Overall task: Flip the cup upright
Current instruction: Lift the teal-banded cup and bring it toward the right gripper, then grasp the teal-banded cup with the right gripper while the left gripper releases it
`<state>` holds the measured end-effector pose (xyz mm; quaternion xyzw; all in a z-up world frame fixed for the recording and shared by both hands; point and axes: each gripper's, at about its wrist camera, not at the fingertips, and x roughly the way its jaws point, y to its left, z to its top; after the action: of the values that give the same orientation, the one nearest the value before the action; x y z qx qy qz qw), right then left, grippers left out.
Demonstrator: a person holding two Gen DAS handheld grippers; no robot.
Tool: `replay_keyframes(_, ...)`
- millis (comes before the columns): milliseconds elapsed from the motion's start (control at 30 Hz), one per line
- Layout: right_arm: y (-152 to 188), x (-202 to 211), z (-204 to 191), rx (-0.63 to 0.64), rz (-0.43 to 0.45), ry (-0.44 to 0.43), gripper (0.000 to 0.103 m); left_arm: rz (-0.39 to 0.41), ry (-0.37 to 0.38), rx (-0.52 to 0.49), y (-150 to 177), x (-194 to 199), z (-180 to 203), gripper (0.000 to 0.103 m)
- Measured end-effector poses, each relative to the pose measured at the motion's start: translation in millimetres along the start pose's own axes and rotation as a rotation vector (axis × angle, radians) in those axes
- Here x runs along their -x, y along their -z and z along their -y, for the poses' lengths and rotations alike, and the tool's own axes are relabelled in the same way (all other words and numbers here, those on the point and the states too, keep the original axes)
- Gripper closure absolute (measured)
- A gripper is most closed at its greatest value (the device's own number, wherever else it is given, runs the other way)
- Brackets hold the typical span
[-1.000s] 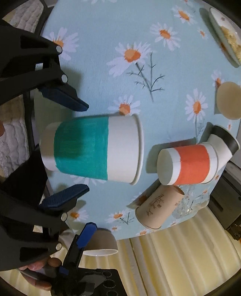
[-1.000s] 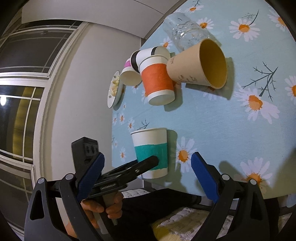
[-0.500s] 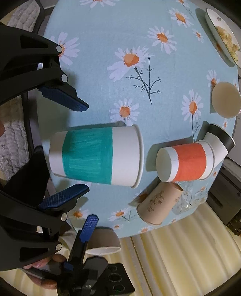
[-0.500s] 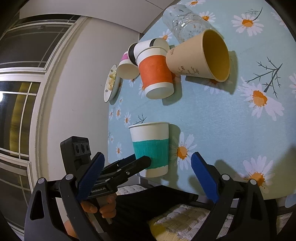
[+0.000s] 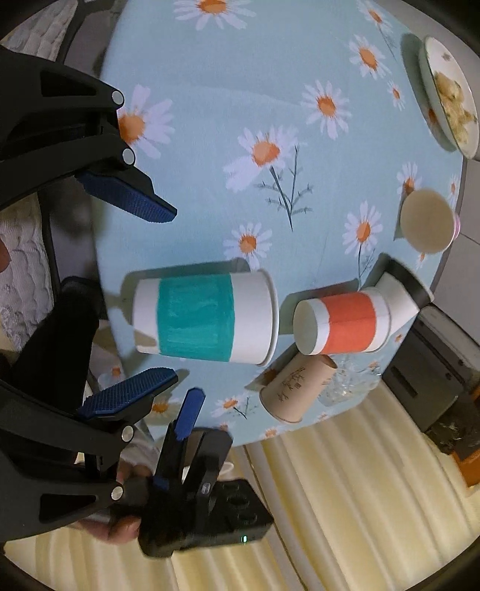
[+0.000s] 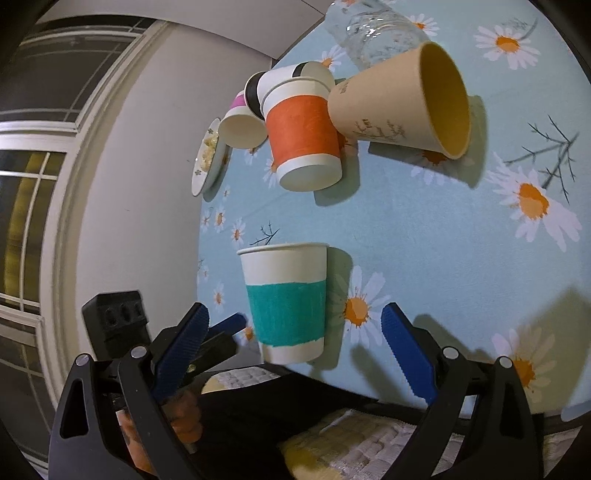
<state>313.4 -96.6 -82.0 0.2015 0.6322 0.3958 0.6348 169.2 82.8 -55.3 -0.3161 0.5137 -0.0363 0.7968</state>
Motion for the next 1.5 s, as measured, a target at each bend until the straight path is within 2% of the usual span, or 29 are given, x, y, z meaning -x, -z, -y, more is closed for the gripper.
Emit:
replay_keyframes(200,1,-22,-20,0.094,-0.023,0.084,0.014,0.067,0.052,-0.013,14,29,-15,0.024)
replay_keyframes(267,-1,-30,-25,0.112,-0.046,0.097,0.019,0.083,0.075,-0.005,19,34,-21,0.024)
replay_keyframes(400,-4,-47,-37,0.166,-0.083,0.157,0.025,0.106,0.116,0.012,27,39,-32,0.024)
replay_keyframes(500,-5,-55,-34,0.162,-0.092,0.188,0.025,0.115,0.159,0.019,32,37,-38,0.024)
replay_keyframes(700,-10,-67,-38,0.173,-0.113,0.180,0.027,0.100,0.192,0.014,33,29,-44,0.024)
replay_keyframes(867,-11,-76,-42,0.183,-0.140,0.155,0.038,0.106,0.214,0.010,31,32,-45,0.024)
replay_keyframes(1033,-7,-80,-50,0.204,-0.138,0.153,0.038,0.117,0.225,0.008,30,35,-48,0.024)
replay_keyframes(1133,-3,-75,-53,0.222,-0.114,0.158,0.039,0.128,0.247,0.008,30,40,-48,0.024)
replay_keyframes(1267,4,-64,-61,0.265,-0.053,0.174,0.039,0.159,0.214,-0.004,30,43,-46,0.024)
replay_keyframes(1367,13,-54,-68,0.297,0.017,0.191,0.039,0.204,0.170,-0.006,30,50,-48,0.024)
replay_keyframes(1500,29,-36,-82,0.381,0.160,0.242,0.039,0.227,0.170,0.016,30,54,-54,0.024)
